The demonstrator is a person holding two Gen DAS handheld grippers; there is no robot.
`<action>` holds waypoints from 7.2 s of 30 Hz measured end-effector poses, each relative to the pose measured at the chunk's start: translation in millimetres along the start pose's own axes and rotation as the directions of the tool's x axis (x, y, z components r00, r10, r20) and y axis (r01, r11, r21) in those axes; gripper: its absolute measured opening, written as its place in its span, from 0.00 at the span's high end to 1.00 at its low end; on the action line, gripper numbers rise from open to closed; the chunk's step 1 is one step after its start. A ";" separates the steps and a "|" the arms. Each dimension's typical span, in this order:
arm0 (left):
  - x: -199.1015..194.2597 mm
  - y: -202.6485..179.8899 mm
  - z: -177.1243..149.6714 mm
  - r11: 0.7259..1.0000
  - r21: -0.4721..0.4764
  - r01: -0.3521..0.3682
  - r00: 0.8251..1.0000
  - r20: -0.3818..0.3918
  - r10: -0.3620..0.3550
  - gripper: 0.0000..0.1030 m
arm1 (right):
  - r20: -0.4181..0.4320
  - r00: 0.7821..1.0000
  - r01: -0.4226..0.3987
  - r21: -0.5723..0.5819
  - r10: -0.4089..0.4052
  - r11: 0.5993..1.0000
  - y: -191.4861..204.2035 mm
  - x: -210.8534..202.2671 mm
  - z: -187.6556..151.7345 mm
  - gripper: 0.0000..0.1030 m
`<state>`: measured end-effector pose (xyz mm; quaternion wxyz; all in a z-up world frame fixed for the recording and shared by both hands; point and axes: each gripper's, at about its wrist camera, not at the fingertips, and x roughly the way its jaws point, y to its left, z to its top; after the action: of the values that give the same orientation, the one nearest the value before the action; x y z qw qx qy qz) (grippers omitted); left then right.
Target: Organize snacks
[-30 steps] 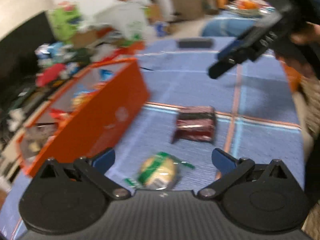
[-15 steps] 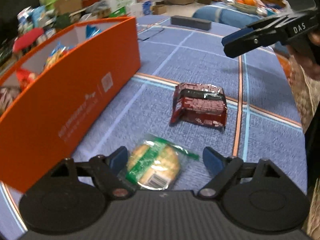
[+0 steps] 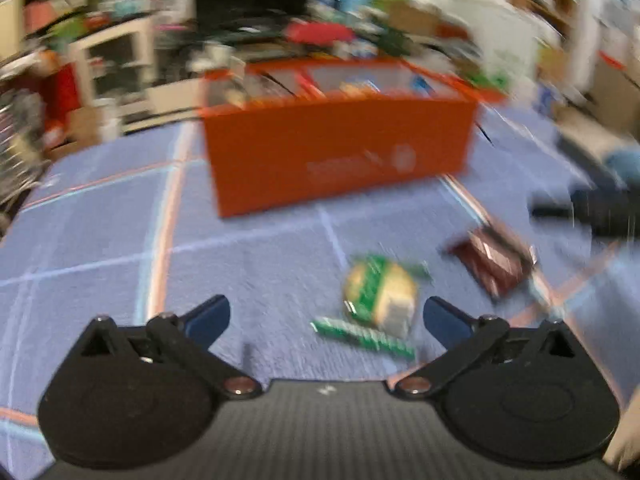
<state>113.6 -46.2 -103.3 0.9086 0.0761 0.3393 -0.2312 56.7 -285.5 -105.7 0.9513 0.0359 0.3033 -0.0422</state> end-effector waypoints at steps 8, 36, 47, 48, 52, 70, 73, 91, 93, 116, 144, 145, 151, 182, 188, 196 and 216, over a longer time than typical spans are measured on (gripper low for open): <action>27.2 -25.0 0.9 0.991 0.130 -0.030 0.999 -0.024 0.033 0.02 | -0.065 0.997 -0.052 -0.020 0.051 0.998 21.6 22.1 -11.6 0.36; 60.8 -38.0 4.4 0.996 0.032 -0.087 0.993 -0.081 0.089 0.04 | -0.173 0.983 0.071 0.045 -0.062 0.996 12.2 57.2 -10.0 0.58; 61.8 -36.3 5.1 0.997 0.012 -0.076 0.994 -0.083 0.077 0.05 | -0.177 0.983 0.065 0.030 -0.058 0.997 11.5 57.0 -9.3 0.63; 61.8 -35.1 4.7 0.997 0.011 -0.071 0.994 -0.082 0.072 0.05 | -0.176 0.983 0.065 0.027 -0.059 0.998 11.9 57.3 -9.6 0.63; 61.0 -30.4 1.9 0.999 0.021 -0.033 0.997 -0.065 0.035 0.06 | -0.172 0.983 0.063 0.016 -0.059 0.998 13.1 57.2 -10.7 0.61; 55.2 -30.6 -3.0 0.999 0.041 0.004 0.997 -0.078 -0.001 0.06 | -0.167 0.984 0.063 0.013 -0.060 0.998 9.5 55.9 -11.9 0.53; 53.3 -31.4 -3.0 0.999 0.045 0.005 0.997 -0.074 -0.001 0.11 | -0.176 0.983 0.058 0.016 -0.055 0.998 9.0 54.7 -11.7 0.50; 44.4 -21.2 -1.2 0.999 -0.009 0.053 0.996 -0.067 -0.054 0.54 | -0.196 0.981 0.014 0.044 -0.005 0.999 10.4 51.0 -7.3 0.69; 42.6 -18.1 -0.1 0.998 -0.034 0.051 0.996 -0.067 -0.053 0.54 | -0.195 0.981 0.008 0.046 0.001 0.999 9.9 50.6 -6.8 0.69; -5.8 0.3 54.9 0.996 -0.082 -0.032 0.996 0.083 0.039 0.54 | -0.044 0.998 0.050 -0.008 -0.050 0.999 26.9 7.3 49.0 0.69; -17.6 33.8 138.5 0.990 -0.103 -0.093 0.985 0.136 0.107 0.54 | 0.006 1.000 -0.003 0.015 0.002 1.000 25.6 6.7 141.9 0.68; -13.8 33.7 147.4 0.990 -0.100 -0.098 0.984 0.141 0.111 0.54 | 0.009 1.000 -0.013 0.019 0.013 1.000 24.6 11.8 150.8 0.68; 32.4 24.3 190.9 0.991 -0.077 -0.110 0.986 0.115 0.118 0.54 | -0.026 1.000 -0.010 0.010 0.010 1.000 24.3 68.0 201.6 0.69; -68.8 -2.0 83.2 0.937 -0.176 -0.302 0.940 0.109 0.324 0.01 | 0.067 0.993 0.093 0.032 -0.095 0.995 78.1 -57.9 100.0 0.10; -61.1 0.4 72.0 0.925 -0.187 -0.330 0.928 0.114 0.354 0.01 | 0.041 0.993 0.113 0.031 -0.114 0.993 92.7 -54.9 105.4 0.08; -46.7 1.9 70.3 0.929 -0.174 -0.328 0.931 0.108 0.349 0.01 | 0.022 0.991 0.129 0.016 -0.129 0.992 96.6 -34.9 99.1 0.08; -47.5 -0.4 65.7 0.938 -0.175 -0.300 0.945 0.080 0.317 0.01 | 0.052 0.992 0.118 0.025 -0.119 0.993 101.3 -34.9 96.3 0.08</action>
<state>120.1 -48.5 -22.5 0.9537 0.0427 0.2914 -0.0615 94.0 -191.8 -2.8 0.9545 0.0269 0.2787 -0.1027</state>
